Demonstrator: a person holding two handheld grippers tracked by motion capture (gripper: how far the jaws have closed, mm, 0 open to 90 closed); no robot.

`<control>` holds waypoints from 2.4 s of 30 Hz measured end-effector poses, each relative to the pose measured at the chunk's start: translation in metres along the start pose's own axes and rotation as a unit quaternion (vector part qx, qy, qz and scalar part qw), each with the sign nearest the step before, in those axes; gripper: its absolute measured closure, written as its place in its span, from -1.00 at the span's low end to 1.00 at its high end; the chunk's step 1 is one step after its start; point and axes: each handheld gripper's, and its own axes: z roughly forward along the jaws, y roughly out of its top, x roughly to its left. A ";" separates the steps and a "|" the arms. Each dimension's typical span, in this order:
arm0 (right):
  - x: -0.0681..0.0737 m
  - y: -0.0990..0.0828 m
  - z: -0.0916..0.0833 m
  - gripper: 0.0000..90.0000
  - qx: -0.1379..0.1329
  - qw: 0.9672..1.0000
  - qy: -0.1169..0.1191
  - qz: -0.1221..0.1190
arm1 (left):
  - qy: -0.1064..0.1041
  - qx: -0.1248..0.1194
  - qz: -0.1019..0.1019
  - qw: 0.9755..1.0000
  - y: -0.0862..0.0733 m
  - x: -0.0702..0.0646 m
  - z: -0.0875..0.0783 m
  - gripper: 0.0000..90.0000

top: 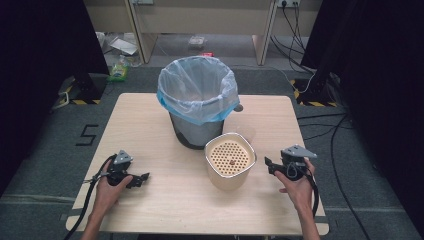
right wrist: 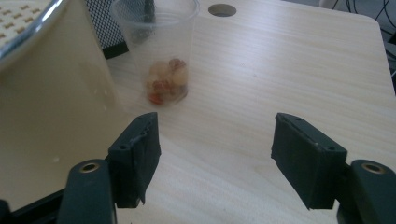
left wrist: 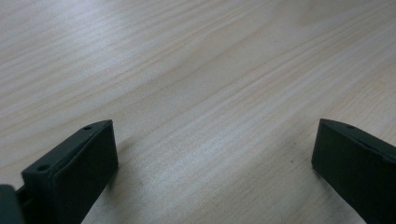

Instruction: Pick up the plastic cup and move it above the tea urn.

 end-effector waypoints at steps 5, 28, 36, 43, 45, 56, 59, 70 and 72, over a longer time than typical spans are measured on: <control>-0.002 0.017 0.006 -0.16 -0.004 1.000 0.010 0.010 | 0.000 0.000 0.000 1.000 0.000 0.000 0.000 -1.00; -0.010 0.083 0.037 0.01 0.016 1.000 0.018 0.010 | 0.000 0.001 0.000 1.000 0.000 0.000 0.000 -1.00; -0.014 0.093 0.051 0.13 0.027 0.999 0.026 0.011 | 0.000 0.001 0.000 1.000 0.000 0.000 0.000 -1.00; -0.009 0.095 0.067 0.21 0.045 0.998 0.042 0.004 | 0.000 0.001 0.000 1.000 0.000 0.000 0.000 -1.00; -0.008 0.096 0.073 0.24 0.052 0.998 0.043 0.000 | 0.000 0.001 0.000 1.000 0.000 0.000 0.000 -1.00; 0.001 0.100 0.098 0.46 0.086 0.995 0.049 -0.018 | 0.000 0.001 0.000 1.000 0.000 0.000 0.000 -1.00; 0.002 0.100 0.103 0.52 0.104 0.993 0.049 -0.026 | 0.000 0.001 0.000 1.000 0.000 0.000 0.000 -1.00; 0.004 0.095 0.104 0.82 0.113 0.991 0.055 -0.055 | 0.000 0.001 0.000 1.000 0.000 0.000 0.000 -1.00; 0.005 0.095 0.099 0.85 0.105 0.991 0.059 -0.060 | 0.000 0.001 0.000 1.000 0.000 0.000 0.000 -1.00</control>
